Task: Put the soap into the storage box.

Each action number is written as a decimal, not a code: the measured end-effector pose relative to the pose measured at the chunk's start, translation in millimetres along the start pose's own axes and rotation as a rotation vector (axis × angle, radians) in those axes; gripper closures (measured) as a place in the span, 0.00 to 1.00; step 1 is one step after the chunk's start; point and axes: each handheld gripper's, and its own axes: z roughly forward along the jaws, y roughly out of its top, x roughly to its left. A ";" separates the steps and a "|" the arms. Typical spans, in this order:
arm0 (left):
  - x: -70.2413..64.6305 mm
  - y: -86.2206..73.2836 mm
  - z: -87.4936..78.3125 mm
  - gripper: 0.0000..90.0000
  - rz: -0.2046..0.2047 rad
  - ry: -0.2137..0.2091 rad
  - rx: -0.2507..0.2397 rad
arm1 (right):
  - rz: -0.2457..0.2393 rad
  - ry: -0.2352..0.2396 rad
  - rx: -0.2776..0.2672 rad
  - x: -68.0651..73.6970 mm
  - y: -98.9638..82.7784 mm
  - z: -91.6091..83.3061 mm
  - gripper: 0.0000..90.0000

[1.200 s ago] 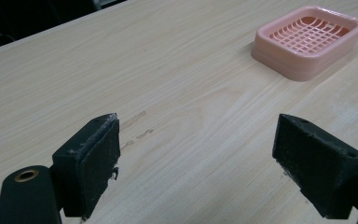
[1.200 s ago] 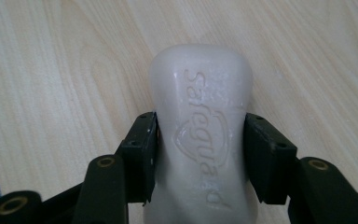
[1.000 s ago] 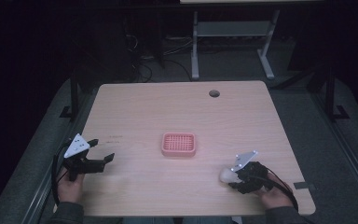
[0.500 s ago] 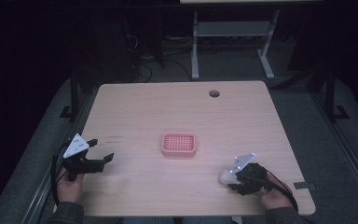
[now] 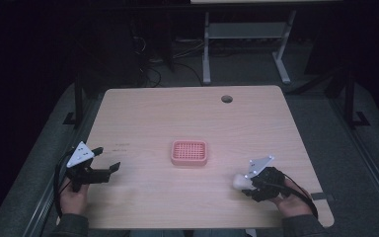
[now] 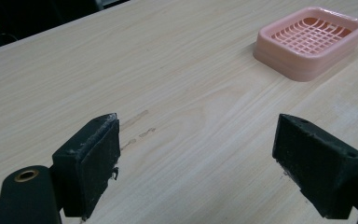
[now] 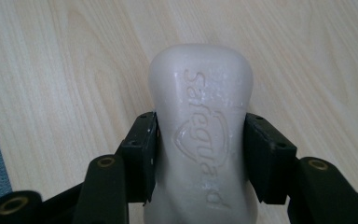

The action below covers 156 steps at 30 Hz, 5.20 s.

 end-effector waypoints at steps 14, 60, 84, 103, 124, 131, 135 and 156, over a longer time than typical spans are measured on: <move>0.9 -0.3 -0.9 0.16 -0.005 0.001 -0.004 | -0.046 0.037 -0.010 -16.1 31.4 4.5 0.54; 2.6 -0.3 -2.5 0.16 -0.013 0.002 -0.014 | -0.120 0.109 -0.005 -40.0 101.0 20.0 0.54; 3.4 -0.1 -3.5 0.16 -0.013 0.004 -0.013 | -0.139 0.129 -0.010 -49.1 127.3 27.8 0.54; 3.5 0.0 -3.8 0.16 -0.015 0.003 -0.015 | -0.159 0.137 -0.009 -54.6 149.2 28.7 0.54; 3.9 0.0 -4.1 0.16 -0.020 0.001 -0.021 | -0.186 0.161 -0.015 -58.5 181.5 44.7 0.54; 4.0 0.0 -4.1 0.16 -0.021 0.001 -0.021 | -0.169 0.175 0.001 -61.9 184.6 58.6 0.54; 4.1 0.0 -4.1 0.16 -0.022 0.000 -0.021 | -0.171 0.178 -0.003 -64.0 186.4 64.1 0.53; 4.3 0.0 -3.9 0.16 -0.022 -0.002 -0.021 | -0.143 0.198 0.012 -70.4 189.3 86.2 0.53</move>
